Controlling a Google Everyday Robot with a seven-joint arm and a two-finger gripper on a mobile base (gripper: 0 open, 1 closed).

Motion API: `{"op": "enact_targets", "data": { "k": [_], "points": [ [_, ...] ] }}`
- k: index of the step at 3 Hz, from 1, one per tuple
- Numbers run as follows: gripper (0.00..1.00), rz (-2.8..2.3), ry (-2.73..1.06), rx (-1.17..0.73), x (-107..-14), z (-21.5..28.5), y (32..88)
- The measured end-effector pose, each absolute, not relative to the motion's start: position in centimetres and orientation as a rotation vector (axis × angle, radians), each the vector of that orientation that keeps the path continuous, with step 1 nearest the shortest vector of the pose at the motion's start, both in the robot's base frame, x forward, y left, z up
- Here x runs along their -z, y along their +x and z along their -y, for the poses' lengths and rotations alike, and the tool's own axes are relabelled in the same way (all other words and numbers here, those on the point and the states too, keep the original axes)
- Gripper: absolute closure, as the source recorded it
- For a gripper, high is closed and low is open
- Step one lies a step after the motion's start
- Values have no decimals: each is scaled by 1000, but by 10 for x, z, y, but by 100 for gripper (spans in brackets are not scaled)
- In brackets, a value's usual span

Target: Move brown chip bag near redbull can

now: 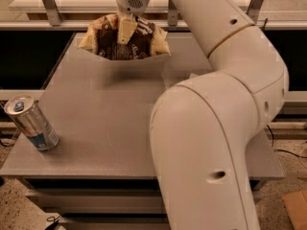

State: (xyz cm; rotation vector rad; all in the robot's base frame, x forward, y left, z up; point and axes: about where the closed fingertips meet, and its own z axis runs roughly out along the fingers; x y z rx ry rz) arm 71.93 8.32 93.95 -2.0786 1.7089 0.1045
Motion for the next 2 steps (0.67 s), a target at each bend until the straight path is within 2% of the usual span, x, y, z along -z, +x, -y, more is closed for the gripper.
{"op": "enact_targets", "data": {
  "k": [2],
  "points": [
    [100, -1868, -2069, -118, -940, -88, 663]
  ]
}}
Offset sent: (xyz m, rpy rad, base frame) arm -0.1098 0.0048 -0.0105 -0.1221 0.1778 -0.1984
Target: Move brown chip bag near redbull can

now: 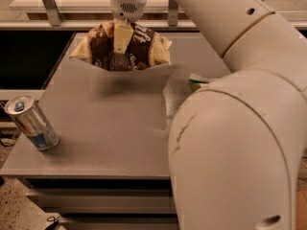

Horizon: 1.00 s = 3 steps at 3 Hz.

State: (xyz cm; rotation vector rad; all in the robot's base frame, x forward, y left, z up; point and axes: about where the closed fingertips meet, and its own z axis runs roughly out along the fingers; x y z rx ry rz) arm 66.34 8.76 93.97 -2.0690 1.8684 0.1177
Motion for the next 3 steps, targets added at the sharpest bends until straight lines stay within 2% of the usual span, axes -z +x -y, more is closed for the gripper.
{"op": "enact_targets", "data": {
  "k": [3],
  "points": [
    [100, -2151, -1818, -107, -920, -110, 591]
  ]
}}
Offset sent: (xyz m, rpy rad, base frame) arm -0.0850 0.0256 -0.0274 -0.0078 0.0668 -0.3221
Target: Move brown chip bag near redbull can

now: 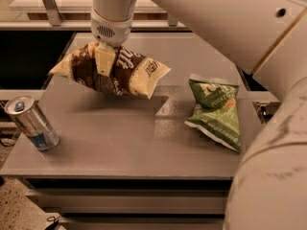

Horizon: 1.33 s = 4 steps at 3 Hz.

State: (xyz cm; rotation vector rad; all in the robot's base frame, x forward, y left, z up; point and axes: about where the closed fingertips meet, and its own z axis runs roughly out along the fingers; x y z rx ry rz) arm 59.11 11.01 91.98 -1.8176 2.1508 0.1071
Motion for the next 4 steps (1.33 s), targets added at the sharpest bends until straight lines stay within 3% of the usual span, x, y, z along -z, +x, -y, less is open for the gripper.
{"op": "enact_targets", "data": {
  "k": [4],
  "points": [
    [100, -2293, -1708, -123, -917, -120, 554]
  ]
}}
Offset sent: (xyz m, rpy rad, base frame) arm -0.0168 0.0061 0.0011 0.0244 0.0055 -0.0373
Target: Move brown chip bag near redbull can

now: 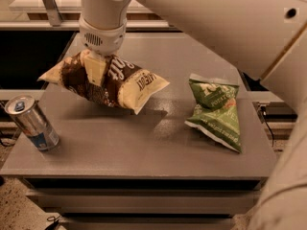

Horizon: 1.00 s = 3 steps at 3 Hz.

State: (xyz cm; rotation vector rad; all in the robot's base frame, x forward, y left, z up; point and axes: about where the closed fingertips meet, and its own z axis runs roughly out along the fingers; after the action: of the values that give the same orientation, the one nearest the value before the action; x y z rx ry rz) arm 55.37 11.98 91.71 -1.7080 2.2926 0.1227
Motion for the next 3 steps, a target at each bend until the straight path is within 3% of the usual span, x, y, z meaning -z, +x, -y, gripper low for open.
{"op": "enact_targets", "data": {
  "k": [3],
  "points": [
    [100, -2418, -1485, -176, -916, -149, 518]
  ]
}}
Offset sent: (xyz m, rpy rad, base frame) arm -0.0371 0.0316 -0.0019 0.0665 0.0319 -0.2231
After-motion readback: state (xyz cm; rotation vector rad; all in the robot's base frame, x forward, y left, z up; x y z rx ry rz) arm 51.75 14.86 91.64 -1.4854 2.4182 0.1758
